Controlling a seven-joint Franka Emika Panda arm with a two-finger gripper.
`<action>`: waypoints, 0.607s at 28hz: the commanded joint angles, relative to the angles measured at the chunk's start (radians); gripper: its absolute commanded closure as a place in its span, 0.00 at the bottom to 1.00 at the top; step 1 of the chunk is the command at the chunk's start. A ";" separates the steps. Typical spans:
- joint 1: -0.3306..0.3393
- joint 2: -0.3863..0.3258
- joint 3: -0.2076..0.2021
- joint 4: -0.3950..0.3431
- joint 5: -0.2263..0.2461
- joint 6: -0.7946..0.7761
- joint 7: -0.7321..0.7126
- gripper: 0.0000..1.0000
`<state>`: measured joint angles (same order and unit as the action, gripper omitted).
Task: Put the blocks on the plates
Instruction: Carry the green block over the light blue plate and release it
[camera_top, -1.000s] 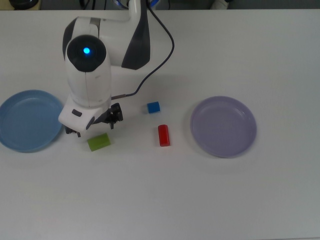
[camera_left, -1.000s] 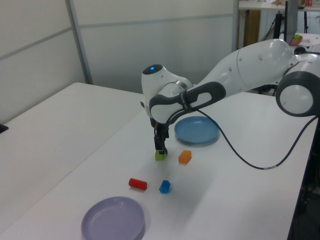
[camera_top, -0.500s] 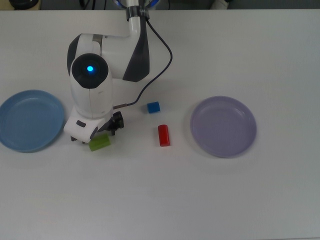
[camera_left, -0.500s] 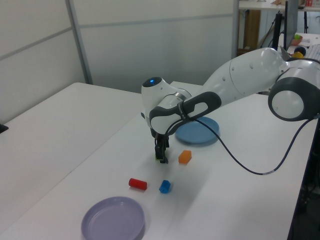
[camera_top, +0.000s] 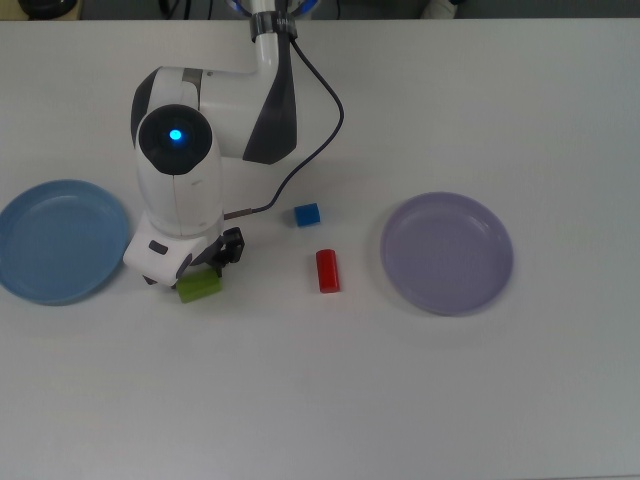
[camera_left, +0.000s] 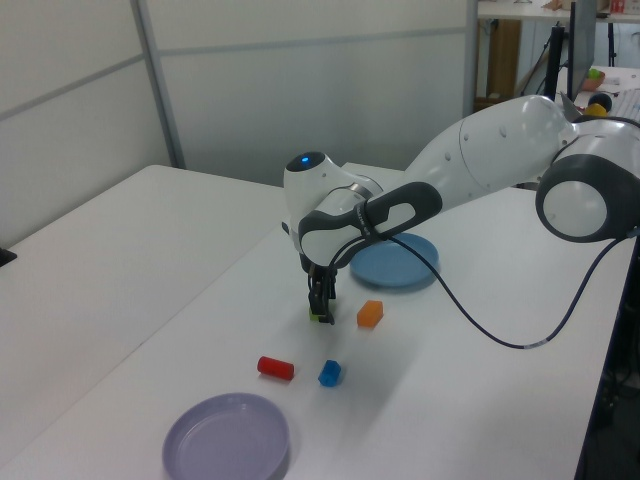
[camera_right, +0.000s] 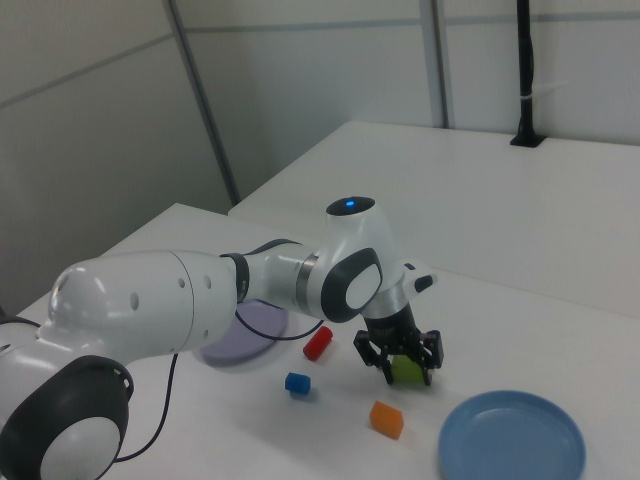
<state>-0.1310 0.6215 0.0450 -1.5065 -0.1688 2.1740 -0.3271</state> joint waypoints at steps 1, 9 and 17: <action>-0.025 -0.057 0.001 0.000 0.028 0.001 -0.001 0.54; -0.131 -0.141 -0.005 0.002 0.092 -0.106 -0.016 0.53; -0.174 -0.106 -0.079 0.000 0.094 -0.097 -0.095 0.53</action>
<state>-0.3000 0.4976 0.0082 -1.4883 -0.0973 2.0751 -0.3662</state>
